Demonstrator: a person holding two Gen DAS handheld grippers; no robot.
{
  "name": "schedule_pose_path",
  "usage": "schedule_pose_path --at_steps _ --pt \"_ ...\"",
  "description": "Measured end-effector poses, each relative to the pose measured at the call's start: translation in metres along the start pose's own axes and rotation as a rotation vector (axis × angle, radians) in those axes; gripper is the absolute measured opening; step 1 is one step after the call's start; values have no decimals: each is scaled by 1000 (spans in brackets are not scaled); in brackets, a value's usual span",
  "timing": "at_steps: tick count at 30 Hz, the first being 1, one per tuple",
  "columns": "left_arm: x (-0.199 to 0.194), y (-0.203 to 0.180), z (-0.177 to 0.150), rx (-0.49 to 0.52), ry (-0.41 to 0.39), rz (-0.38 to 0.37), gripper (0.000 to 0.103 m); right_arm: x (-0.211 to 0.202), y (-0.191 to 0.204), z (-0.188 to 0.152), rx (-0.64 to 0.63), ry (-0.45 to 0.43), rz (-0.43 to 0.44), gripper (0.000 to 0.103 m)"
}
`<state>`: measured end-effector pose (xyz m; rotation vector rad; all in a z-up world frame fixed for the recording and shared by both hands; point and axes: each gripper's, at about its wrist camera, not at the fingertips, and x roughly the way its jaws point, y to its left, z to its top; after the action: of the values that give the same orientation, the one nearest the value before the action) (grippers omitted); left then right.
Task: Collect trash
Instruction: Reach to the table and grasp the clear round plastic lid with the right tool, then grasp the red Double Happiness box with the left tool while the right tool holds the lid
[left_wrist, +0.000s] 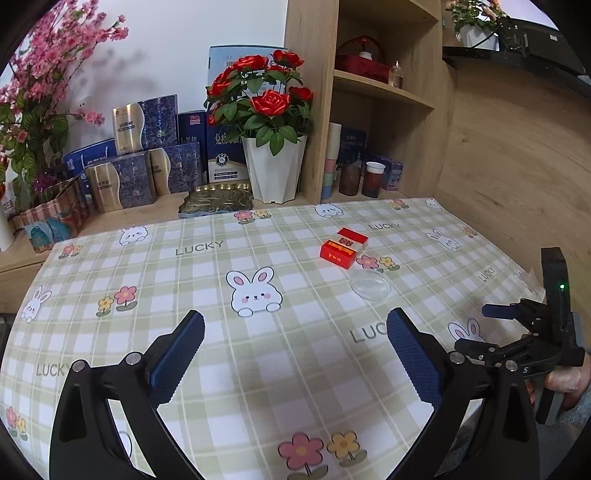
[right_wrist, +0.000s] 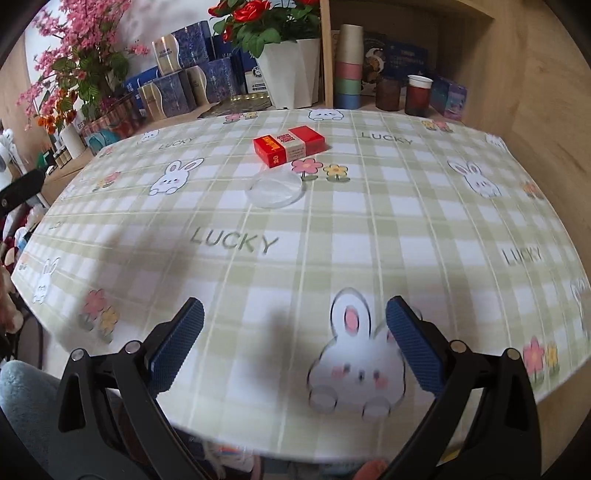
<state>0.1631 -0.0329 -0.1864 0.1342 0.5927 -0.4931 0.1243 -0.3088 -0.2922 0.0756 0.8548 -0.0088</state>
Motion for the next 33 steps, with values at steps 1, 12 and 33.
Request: schedule_pose_path --at_steps 1,12,33 --pt "6 2 4 -1 -1 0 97 9 -2 8 -9 5 -6 97" --pt "56 19 32 -30 22 6 97 80 10 64 -81 81 27 97" --pt "149 -4 47 6 143 -63 97 107 -3 93 -72 64 28 66"
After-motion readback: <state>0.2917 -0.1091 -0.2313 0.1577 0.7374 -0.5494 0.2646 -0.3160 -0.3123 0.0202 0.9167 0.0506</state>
